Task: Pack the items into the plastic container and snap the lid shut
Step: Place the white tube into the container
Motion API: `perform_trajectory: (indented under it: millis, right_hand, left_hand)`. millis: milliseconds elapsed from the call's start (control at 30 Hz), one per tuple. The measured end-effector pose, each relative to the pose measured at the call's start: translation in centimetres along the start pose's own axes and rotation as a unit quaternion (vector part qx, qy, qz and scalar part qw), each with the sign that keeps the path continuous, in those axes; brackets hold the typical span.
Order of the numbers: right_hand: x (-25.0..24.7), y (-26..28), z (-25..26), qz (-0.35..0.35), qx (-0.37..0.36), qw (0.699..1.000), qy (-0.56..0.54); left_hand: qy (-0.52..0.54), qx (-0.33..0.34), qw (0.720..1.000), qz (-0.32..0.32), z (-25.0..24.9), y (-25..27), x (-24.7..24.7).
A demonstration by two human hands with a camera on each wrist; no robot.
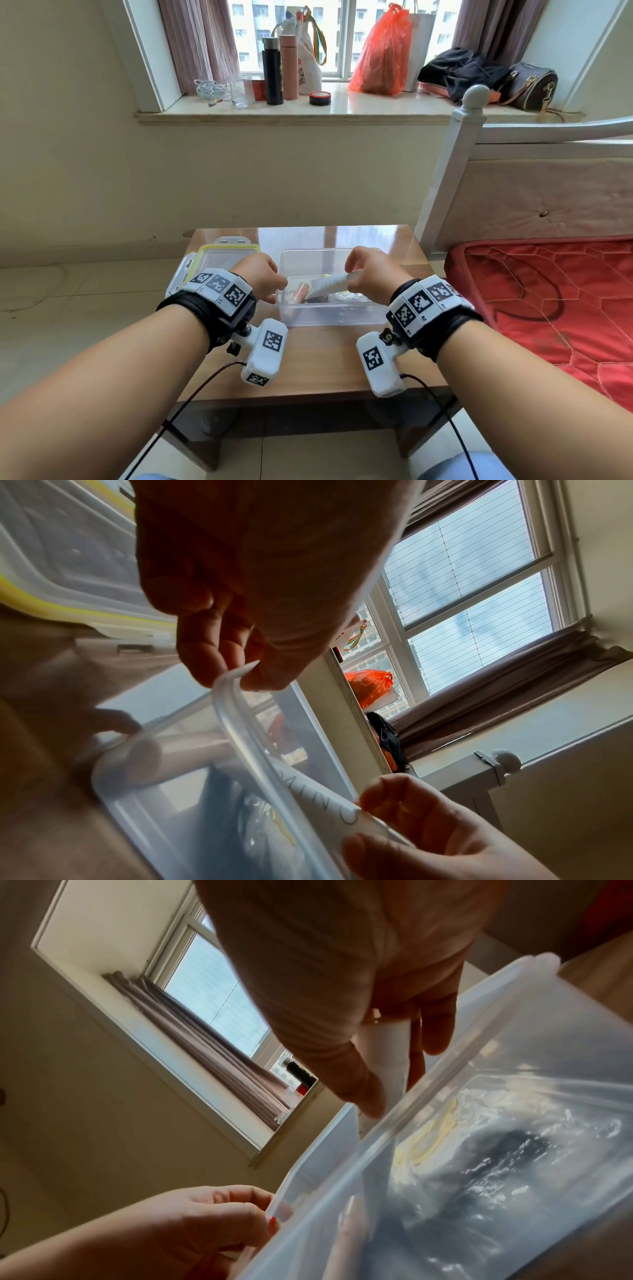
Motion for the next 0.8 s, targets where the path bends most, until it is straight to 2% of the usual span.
perform_trajectory:
  millis: [267, 500, 567, 667, 800]
  right_hand:
    - [2.9, -1.1, 0.7, 0.048, -0.01, 0.993, 0.104]
    - [3.2, -1.4, 0.4, 0.016, -0.011, 0.997, 0.081]
    - [2.9, -1.3, 0.7, 0.004, -0.016, 0.998, 0.066]
    - [2.6, -1.1, 1.5, -0.01, -0.027, 0.998, 0.052]
    - [2.1, -0.8, 2.4, -0.033, -0.034, 0.998, 0.027]
  left_hand:
    - [0.048, -0.016, 0.999, 0.017, 2.6, 0.3, -0.8]
    - [0.005, -0.023, 0.995, -0.101, 6.4, -0.7, -6.3]
    - [-0.004, -0.048, 0.989, -0.136, 8.5, -1.0, -7.3]
    - [-0.021, -0.13, 0.975, -0.177, 12.4, -1.1, -8.1]
    - [0.004, -0.2, 0.965, -0.17, 15.7, -1.2, -7.9]
Point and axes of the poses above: each hand's wrist, its own y-axis away from the middle knuckle, its own x-axis out of the palm, z = x × y, the point moved 10 cm from there along -y, towards the middle knuckle, and after that the axes turned 1 degree about x, right-handed, at the moved point
